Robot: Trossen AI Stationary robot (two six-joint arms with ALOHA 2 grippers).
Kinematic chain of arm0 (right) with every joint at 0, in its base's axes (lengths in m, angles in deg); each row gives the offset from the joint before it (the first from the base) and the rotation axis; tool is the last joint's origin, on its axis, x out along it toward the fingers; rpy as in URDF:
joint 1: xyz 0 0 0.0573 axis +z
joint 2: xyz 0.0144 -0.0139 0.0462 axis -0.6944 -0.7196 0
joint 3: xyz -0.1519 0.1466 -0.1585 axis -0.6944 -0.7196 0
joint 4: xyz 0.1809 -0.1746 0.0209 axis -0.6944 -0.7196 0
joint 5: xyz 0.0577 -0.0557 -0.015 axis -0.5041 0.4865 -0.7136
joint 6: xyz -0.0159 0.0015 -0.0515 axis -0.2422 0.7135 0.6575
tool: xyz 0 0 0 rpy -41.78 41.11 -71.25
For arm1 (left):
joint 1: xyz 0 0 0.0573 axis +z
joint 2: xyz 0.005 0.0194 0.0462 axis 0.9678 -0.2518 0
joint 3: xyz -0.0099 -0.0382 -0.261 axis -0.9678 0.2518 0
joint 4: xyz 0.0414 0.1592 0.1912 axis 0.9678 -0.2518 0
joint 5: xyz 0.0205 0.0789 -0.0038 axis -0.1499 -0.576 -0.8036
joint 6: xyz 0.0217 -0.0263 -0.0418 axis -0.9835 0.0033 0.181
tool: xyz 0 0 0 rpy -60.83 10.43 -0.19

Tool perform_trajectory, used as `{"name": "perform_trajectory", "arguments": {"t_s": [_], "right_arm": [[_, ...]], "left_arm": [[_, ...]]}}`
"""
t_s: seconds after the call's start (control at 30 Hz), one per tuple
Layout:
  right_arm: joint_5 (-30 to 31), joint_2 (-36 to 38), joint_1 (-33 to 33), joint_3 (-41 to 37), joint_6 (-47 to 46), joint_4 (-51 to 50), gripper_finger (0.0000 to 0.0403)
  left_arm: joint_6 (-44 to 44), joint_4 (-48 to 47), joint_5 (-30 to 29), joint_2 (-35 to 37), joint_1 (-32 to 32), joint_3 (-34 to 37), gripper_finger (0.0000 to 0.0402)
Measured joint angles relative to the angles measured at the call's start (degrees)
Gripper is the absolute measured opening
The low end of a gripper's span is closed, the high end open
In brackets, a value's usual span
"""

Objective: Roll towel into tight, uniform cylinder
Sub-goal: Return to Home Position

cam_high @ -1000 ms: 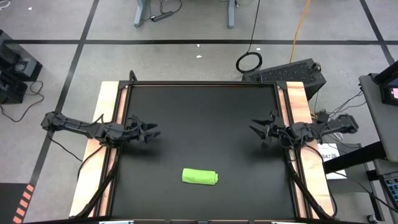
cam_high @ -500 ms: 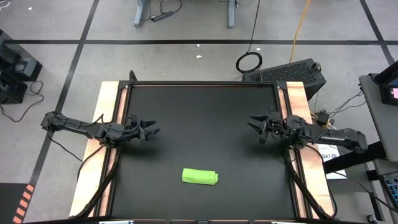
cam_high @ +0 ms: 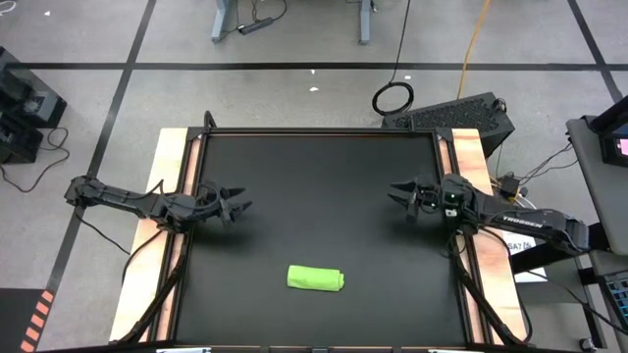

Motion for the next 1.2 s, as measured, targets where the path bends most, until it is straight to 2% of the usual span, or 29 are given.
{"name": "perform_trajectory", "arguments": {"t_s": [0.3, 0.43, 1.2], "right_arm": [[5.6, -0.1, -0.1, 0.0, 0.8, 0.1, 0.0160], [6.1, -0.1, -0.1, 0.0, 0.8, 0.3, 0.0160], [6.1, -0.1, -0.1, 0.0, 0.8, 0.3, 0.0160]], "left_arm": [[-9.0, 0.3, -4.5, 0.0, 0.0, 0.0, 0.0294], [-11.8, 0.5, -5.4, 0.0, 0.0, 0.1, 0.0294], [-11.8, 0.5, -4.7, 0.0, 0.0, 0.1, 0.0294]]}}
